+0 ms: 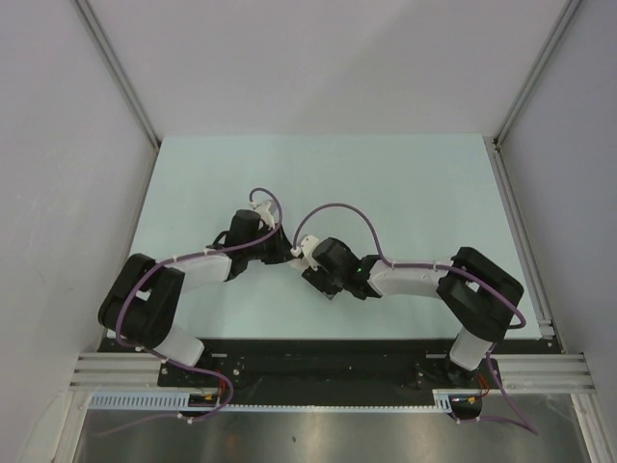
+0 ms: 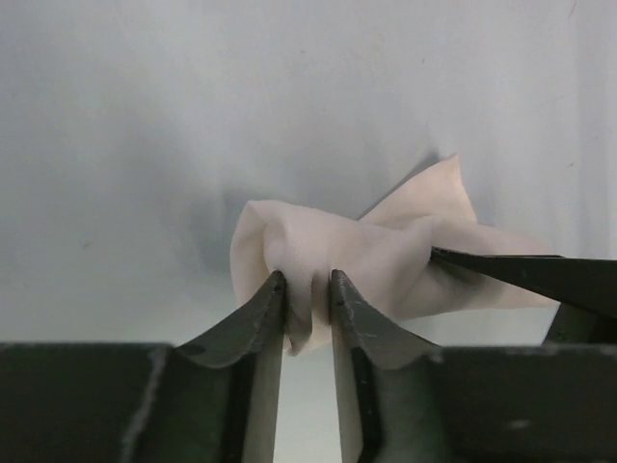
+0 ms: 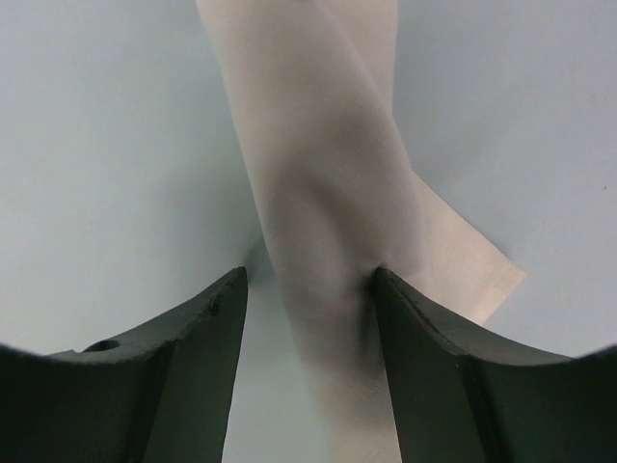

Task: Fold the napkin, place the utensils inside, and roll it up
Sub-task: Roll the napkin with the utensil

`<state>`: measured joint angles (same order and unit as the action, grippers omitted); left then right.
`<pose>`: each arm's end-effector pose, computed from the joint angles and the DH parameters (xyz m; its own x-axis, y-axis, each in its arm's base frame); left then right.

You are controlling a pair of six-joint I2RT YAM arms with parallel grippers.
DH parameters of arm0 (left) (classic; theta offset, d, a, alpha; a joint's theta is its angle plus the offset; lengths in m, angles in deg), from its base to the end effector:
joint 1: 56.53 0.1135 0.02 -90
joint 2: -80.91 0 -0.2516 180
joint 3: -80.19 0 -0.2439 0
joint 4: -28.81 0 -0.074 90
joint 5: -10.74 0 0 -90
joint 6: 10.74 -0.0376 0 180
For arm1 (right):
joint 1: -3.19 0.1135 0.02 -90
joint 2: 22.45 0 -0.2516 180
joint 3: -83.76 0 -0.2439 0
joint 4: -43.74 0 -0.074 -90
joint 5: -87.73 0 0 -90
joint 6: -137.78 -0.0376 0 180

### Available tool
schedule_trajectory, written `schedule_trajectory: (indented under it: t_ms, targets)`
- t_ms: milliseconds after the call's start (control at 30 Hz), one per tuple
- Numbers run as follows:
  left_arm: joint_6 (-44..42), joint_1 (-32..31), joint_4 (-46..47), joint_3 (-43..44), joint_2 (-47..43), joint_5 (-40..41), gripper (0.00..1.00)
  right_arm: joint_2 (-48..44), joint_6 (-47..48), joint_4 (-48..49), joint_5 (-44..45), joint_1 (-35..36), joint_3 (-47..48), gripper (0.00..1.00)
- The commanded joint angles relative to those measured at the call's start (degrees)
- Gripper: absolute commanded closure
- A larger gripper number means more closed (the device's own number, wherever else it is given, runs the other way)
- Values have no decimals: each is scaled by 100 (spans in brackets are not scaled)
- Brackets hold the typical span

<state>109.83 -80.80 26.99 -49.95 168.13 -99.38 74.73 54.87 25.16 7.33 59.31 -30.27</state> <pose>0.2558 -0.1295 0.1477 -0.8158 -0.1560 -0.5569 0.2487 0.7747 -0.5814 0.1901 0.2719 0.1519 -0.3288 -0.7080 -0.6249 -0.8053 0.5559 -0.2061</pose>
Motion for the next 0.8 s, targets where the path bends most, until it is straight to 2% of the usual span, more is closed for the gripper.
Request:
schedule_trajectory:
  t_ms: [0, 167, 300, 500, 533, 633, 767]
  targets:
    - [-139, -16, -12, 349, -21, -45, 66, 222, -217, -181, -249, -197, 48, 40]
    - [-218, 62, -301, 437, -266, 315, 50, 371, -322, -331, -521, -399, 153, 40]
    - [-235, 265, -390, 306, -521, 465, 44, 468, -428, -480, -907, -654, 285, 41]
    - [-227, 520, -267, -124, -1040, 500, 42, 731, -577, -726, -2154, -927, 479, 57]
    - [-235, 520, -232, -256, -1232, 492, 39, 766, -595, -770, -2539, -1014, 522, 60]
    - [-227, 520, 13, -485, -1584, 360, 31, 924, -683, -805, -3251, -1138, 584, 66]
    - [-235, 520, 330, -906, -1875, 228, 28, 986, -867, -735, -3991, -1313, 663, 67]
